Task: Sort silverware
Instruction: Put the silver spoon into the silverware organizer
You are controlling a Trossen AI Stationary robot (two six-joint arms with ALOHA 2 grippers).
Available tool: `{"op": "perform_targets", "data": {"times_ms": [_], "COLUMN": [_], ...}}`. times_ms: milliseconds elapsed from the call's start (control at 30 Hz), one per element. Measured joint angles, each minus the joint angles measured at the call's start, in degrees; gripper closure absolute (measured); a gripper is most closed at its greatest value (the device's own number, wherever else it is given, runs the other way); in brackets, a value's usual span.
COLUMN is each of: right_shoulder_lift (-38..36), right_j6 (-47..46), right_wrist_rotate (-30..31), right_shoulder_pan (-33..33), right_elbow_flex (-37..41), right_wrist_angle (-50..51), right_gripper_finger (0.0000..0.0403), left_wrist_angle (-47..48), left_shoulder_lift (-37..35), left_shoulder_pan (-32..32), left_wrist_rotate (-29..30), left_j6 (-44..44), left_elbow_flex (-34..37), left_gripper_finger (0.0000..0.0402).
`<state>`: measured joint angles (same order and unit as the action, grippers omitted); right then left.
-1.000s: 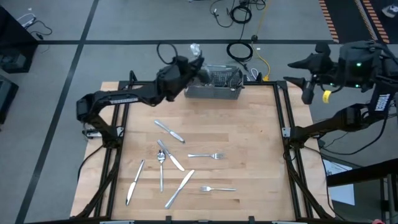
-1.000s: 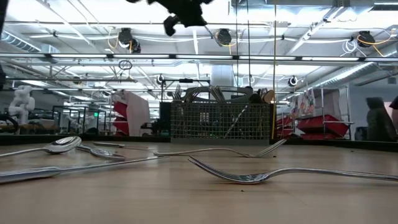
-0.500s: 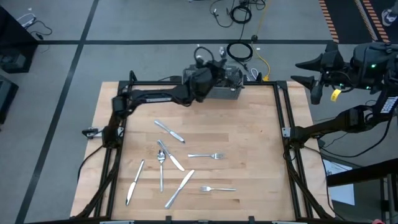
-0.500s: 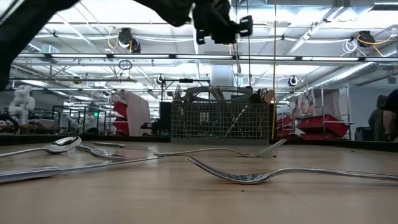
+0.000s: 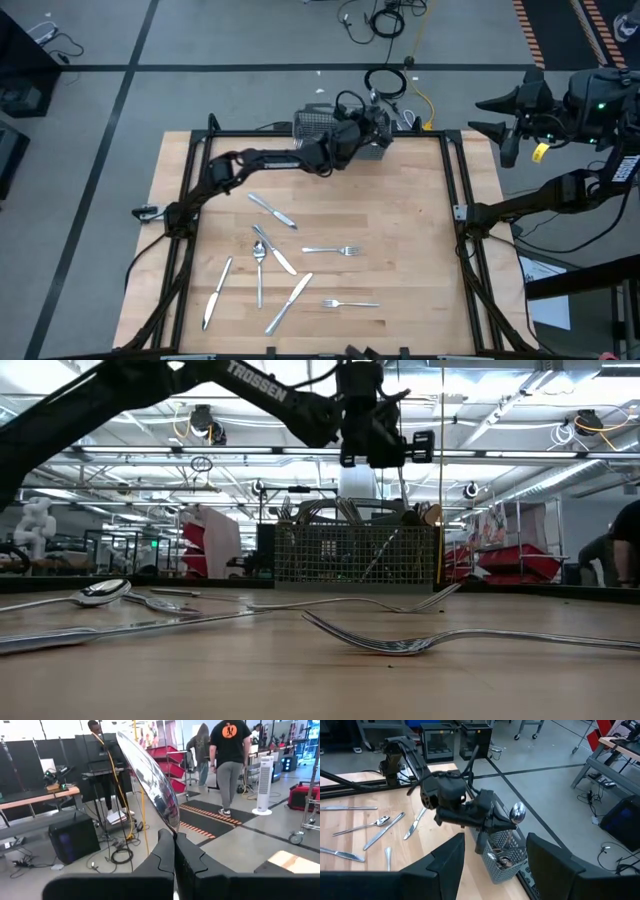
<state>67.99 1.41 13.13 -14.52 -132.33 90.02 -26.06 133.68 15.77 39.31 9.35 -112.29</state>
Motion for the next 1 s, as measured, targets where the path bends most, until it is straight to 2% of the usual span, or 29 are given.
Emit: {"op": "perform_targets", "data": {"times_ms": [400, 633, 800, 1000], "right_shoulder_lift": [0.1, 0.1, 0.1, 0.1], "right_j6": [-1.4, -1.9, -1.9, -1.6], "right_wrist_rotate": [0.0, -1.4, -1.5, -1.6], "right_shoulder_pan": [0.0, 0.0, 0.0, 0.0], "right_elbow_flex": [0.0, 0.0, 0.0, 0.0], "right_wrist_angle": [0.0, 0.0, 0.0, 0.0], "right_gripper_finger": [0.0204, 0.0204, 0.0204, 0.0204], "left_wrist_angle": [-3.6, -2.7, 2.0, 5.2], "left_shoulder_lift": [5.0, 6.4, 6.7, 6.7], "left_shoulder_pan": [0.3, 0.3, 0.3, 0.4], "left_wrist_rotate": [0.6, 0.7, -2.6, -3.8], "left_j6": [0.0, 0.1, 0.0, -2.0], "left_elbow_flex": [0.0, 0.0, 0.0, 0.0], "left_gripper_finger": [0.0401, 0.0401, 0.0401, 0.0367]}}
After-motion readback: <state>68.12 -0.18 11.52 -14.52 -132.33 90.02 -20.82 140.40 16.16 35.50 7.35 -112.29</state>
